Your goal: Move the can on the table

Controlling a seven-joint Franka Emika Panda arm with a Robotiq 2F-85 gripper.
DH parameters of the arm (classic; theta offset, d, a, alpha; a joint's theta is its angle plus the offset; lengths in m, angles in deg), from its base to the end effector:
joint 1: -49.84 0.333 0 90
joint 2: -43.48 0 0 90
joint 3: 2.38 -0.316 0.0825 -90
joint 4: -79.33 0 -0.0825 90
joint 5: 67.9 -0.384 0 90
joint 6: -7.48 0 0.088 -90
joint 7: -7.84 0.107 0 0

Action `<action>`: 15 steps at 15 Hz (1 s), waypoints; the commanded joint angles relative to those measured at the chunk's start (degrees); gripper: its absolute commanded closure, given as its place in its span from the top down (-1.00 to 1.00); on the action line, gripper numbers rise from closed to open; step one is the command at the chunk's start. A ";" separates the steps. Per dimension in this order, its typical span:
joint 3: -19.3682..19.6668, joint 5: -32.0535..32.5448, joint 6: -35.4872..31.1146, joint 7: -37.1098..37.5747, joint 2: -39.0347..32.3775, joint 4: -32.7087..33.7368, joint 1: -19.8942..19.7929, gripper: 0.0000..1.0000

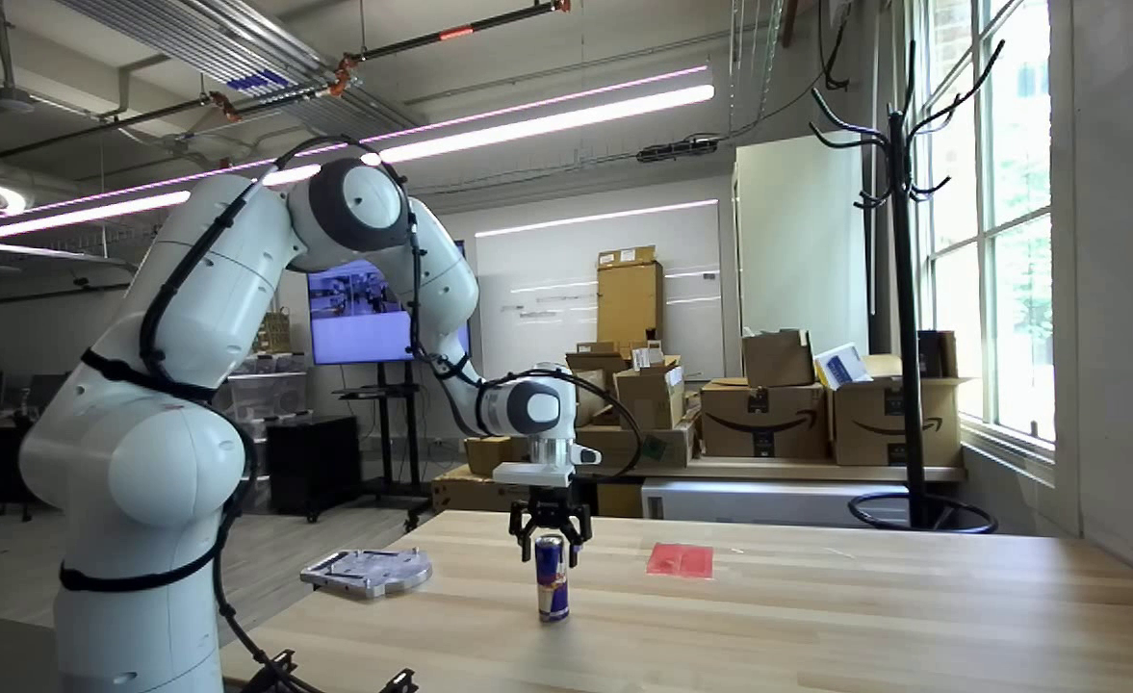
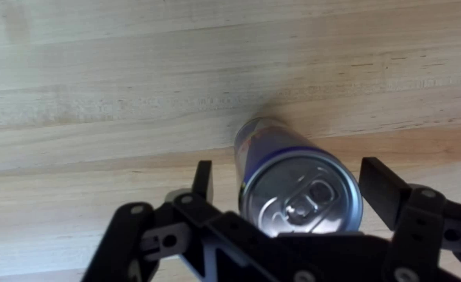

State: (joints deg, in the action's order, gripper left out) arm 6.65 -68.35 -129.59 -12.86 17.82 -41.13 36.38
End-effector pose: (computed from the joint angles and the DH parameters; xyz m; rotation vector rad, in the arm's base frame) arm 0.5213 -0.2167 0.1928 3.1270 -0.0427 -0.2590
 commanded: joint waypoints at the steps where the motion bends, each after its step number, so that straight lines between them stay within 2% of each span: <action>1: -1.25 -0.38 -0.36 -0.03 0.43 0.64 -1.60 0.41; 2: -1.26 -0.42 -0.40 -0.15 0.52 0.66 -1.72 0.39; 6: -1.17 -0.29 -0.61 -0.34 1.38 0.07 -1.94 -0.26; 7: -1.31 -0.50 -0.64 -0.66 2.06 -0.46 -2.07 -0.34; 11: -1.49 1.09 -1.07 -0.59 7.69 -4.37 -0.55 -0.34; 15: -2.65 4.47 -0.69 0.74 17.21 -9.64 3.32 -0.34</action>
State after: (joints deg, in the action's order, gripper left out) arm 5.17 -66.69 -130.18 -13.03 25.61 -44.86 37.44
